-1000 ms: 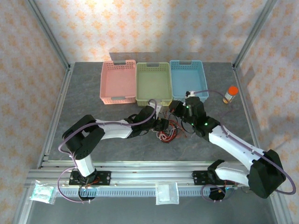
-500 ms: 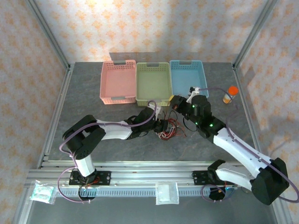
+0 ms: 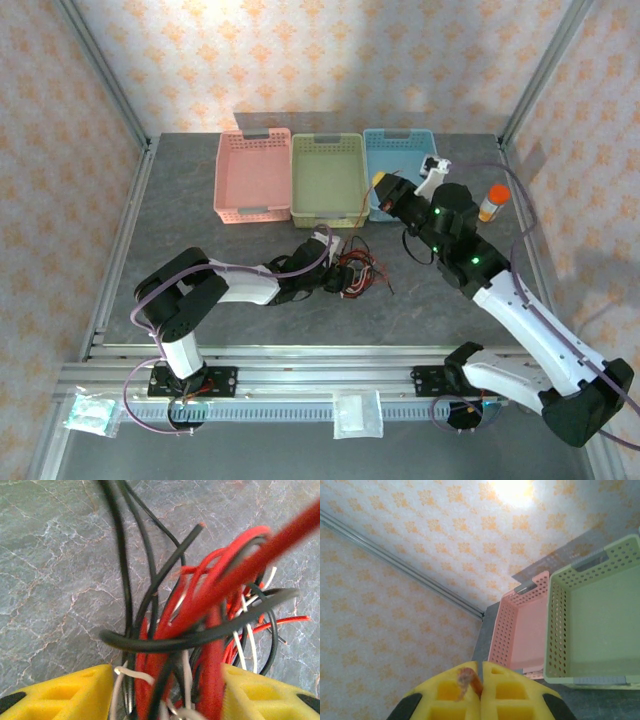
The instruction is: Untangle the cables
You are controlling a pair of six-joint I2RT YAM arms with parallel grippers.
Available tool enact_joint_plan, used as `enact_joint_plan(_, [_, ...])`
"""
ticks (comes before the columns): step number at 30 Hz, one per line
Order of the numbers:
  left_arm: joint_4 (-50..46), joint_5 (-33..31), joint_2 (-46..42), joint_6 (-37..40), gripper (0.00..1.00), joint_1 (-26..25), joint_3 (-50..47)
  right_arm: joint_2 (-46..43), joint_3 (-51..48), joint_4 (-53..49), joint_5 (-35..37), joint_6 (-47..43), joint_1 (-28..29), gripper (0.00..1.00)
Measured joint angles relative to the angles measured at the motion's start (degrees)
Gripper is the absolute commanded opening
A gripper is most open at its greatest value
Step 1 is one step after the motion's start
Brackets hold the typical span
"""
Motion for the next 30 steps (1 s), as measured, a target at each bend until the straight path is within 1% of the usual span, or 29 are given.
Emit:
enact_joint_plan(6, [0.33, 0.11, 0.0, 0.02, 0.55, 0.0, -0.28, 0.0, 5.4, -3.96, 1.64, -3.17, 0.0, 0.0])
enact_joint_plan(15, [0.31, 0.09, 0.0, 0.02, 0.54, 0.0, -0.83, 0.0, 16.63, -8.37, 3.72, -8.31, 0.0, 0.0])
enact_joint_plan(22, [0.33, 0.09, 0.0, 0.02, 0.54, 0.02, -1.2, 0.0, 21.57, -10.23, 4.35, -11.04, 0.0, 0.0])
enact_joint_plan(30, [0.33, 0.04, -0.02, 0.02, 0.55, 0.0, -2.21, 0.0, 26.82, -12.39, 6.95, -14.12, 0.0, 0.0])
